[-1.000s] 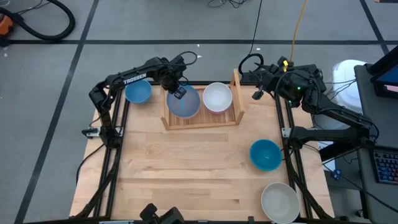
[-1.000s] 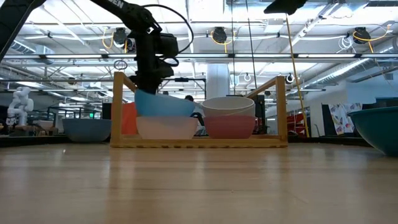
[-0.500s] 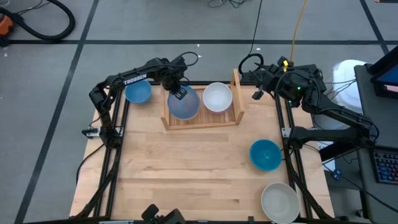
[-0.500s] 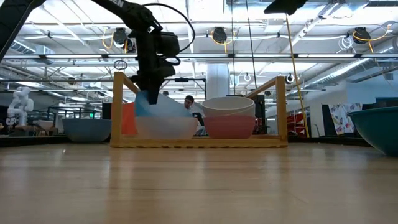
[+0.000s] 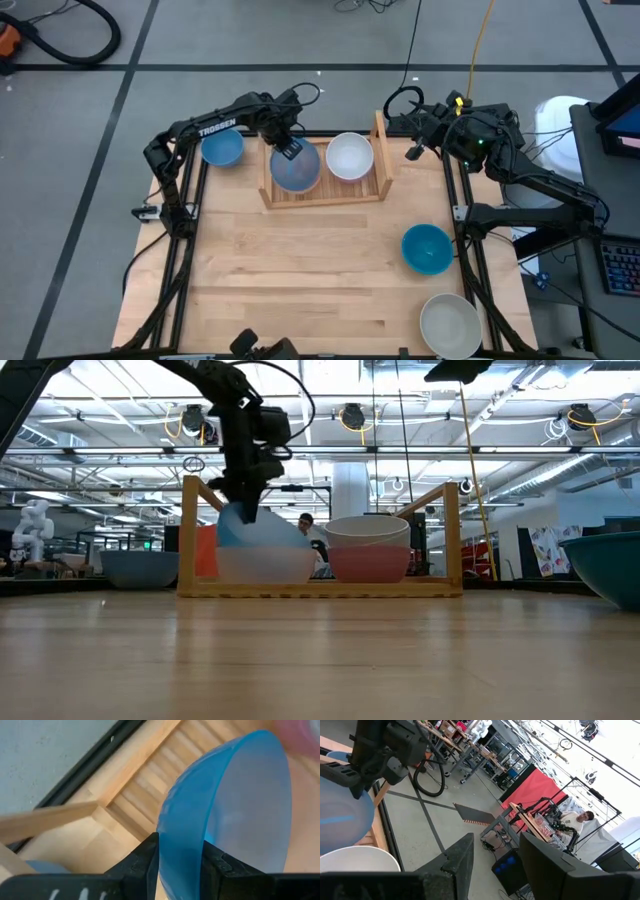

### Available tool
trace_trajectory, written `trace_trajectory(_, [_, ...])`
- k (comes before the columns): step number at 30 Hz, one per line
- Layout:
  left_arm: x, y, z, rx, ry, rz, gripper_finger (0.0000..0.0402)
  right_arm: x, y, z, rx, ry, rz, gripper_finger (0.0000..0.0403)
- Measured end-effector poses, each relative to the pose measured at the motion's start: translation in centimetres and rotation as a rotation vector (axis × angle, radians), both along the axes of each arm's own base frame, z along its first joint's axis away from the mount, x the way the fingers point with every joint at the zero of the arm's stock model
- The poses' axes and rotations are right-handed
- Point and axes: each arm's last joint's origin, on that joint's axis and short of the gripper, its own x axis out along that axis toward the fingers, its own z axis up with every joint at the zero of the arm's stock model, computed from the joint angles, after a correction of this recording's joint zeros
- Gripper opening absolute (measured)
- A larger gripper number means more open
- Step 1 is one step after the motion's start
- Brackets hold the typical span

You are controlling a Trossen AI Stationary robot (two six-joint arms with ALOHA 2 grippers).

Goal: Place and stack bowls onto a shelf
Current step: Stack the bottom blue bowl on top of the orange bowl on the shelf, then adjust the shelf on the table

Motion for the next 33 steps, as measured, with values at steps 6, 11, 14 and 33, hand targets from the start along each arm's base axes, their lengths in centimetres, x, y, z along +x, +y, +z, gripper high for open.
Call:
trace_trajectory(6, [0.7, 0.2, 2.8, 0.057, -0.076, -0.010, 0.0099, 0.0, 0.0, 0.0, 0.000, 0.000, 0.000, 0.0153])
trace_trajectory(11, [0.9, 0.3, 3.9, 0.082, -0.099, -0.030, 0.0099, 0.0, 0.0, 0.0, 0.000, 0.000, 0.000, 0.0153])
trace_trajectory(14, [0.7, 0.1, 3.7, 0.063, -0.078, -0.026, 0.0099, 0.0, 0.0, 0.0, 0.000, 0.000, 0.000, 0.0153])
trace_trajectory(33, [0.6, -1.0, 1.2, -0.003, 0.012, -0.076, 0.0099, 0.0, 0.0, 0.0, -0.016, 0.016, 0.001, 0.0153])
